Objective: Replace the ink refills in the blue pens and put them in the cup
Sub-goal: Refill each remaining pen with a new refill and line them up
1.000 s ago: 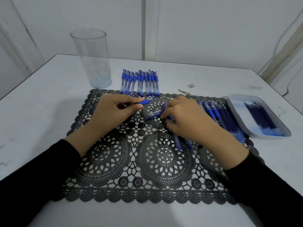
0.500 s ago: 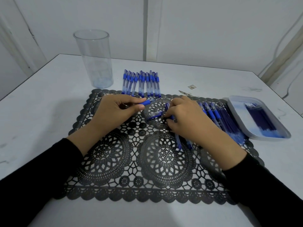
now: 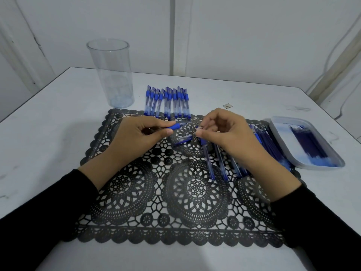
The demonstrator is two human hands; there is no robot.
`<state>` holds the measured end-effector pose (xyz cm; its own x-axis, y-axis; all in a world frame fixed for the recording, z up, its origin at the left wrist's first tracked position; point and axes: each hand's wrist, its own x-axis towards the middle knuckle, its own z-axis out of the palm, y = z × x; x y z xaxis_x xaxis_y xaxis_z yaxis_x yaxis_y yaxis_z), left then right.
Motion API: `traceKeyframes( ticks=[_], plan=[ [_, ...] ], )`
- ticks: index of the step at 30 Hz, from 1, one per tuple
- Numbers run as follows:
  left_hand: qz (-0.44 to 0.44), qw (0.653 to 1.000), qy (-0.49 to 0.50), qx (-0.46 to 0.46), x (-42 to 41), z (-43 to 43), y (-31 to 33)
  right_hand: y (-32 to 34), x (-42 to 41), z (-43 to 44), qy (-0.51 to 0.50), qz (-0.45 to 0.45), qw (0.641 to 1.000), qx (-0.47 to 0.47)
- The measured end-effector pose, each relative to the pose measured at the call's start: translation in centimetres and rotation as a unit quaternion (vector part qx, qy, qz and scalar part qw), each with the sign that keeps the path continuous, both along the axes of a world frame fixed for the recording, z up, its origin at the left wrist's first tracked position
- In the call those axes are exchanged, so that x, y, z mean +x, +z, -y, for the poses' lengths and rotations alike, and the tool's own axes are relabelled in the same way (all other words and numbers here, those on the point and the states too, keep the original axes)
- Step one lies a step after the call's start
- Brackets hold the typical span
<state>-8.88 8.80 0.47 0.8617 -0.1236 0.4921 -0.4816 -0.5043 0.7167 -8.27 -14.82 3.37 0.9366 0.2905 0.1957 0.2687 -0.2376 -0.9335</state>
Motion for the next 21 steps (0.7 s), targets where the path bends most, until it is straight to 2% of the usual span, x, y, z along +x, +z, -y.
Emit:
traceKeyframes(
  ticks=[6, 21],
  plan=[
    [0.025, 0.999, -0.024, 0.01, 0.05, 0.09, -0.17, 0.07, -0.28, -0.32, -0.05, 0.058, 0.997, 0.023],
    [0.084, 0.994, -0.062, 0.015, -0.22, 0.74, -0.16, -0.13, -0.61, -0.87, -0.004, 0.075, 0.997, -0.036]
  ],
)
